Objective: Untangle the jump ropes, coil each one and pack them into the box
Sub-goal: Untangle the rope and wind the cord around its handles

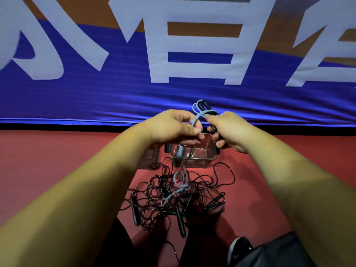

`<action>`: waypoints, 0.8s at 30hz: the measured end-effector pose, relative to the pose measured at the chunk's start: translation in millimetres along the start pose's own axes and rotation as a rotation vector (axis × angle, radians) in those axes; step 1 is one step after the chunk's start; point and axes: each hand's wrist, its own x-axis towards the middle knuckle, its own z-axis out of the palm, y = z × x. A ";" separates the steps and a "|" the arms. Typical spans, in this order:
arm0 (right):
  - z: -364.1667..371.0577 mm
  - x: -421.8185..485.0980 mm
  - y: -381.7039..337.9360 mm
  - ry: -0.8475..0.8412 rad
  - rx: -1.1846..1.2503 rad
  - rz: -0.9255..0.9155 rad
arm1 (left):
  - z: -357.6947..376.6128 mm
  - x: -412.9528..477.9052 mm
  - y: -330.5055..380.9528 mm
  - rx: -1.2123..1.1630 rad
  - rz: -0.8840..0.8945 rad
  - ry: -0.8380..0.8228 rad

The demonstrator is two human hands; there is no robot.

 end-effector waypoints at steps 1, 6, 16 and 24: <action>-1.6 -0.2 -0.7 -0.002 0.005 -0.002 | -1.7 -0.9 -2.5 -0.034 -0.004 -0.055; -4.8 1.5 -1.7 -0.079 -0.013 0.011 | -6.7 -4.0 1.7 -0.094 0.035 -0.102; -10.6 -8.9 -8.8 -0.186 0.097 0.077 | -14.4 -12.9 5.9 0.135 0.090 -0.031; -12.4 -18.2 -15.7 -0.289 0.216 0.104 | -17.0 -0.3 -13.1 0.419 -0.045 0.024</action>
